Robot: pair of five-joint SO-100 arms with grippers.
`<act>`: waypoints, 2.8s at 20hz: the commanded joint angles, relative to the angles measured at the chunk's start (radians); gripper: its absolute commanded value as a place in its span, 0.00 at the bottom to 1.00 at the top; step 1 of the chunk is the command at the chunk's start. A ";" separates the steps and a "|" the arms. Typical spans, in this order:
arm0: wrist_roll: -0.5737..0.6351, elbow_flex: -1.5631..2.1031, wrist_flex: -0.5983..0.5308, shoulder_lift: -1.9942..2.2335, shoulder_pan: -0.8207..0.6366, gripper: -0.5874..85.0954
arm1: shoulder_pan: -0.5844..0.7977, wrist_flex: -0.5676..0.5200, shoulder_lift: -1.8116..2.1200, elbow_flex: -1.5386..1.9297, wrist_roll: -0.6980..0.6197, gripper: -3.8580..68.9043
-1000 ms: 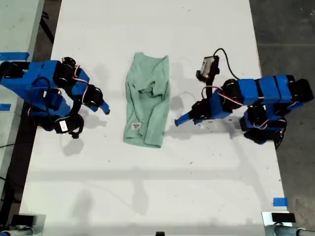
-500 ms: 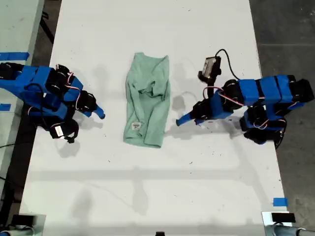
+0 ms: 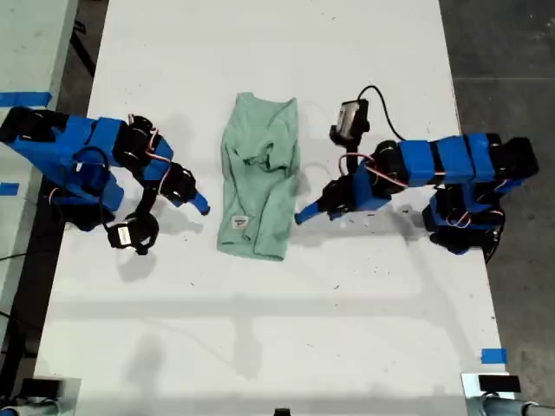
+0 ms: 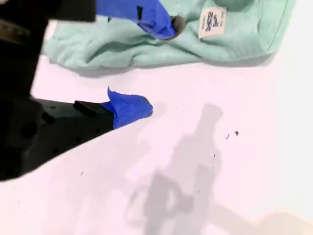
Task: Fold tshirt
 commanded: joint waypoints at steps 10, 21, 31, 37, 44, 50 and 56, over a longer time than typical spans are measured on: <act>0.098 -0.213 -0.201 -0.482 -0.078 0.27 | -0.005 0.035 -0.660 -0.611 -0.046 0.47; -0.043 -0.247 -0.422 -0.729 -0.029 0.01 | -0.011 -0.008 -0.950 -0.730 0.072 0.02; 0.021 -0.526 -0.256 -0.638 0.227 0.01 | -0.258 0.189 -0.545 -0.676 0.084 0.02; 0.003 -0.661 -0.267 -0.704 0.337 0.01 | -0.383 0.186 -0.540 -0.698 0.156 0.02; 0.434 -0.681 -0.129 -0.479 -0.063 0.01 | 0.005 0.233 -0.354 -0.647 -0.207 0.03; 0.779 -0.690 -0.132 -0.474 -0.486 0.01 | 0.376 0.175 -0.267 -0.551 -0.607 0.02; 0.854 -0.692 -0.304 -0.781 -0.703 0.05 | 0.620 -0.256 -0.313 -0.130 -0.764 0.06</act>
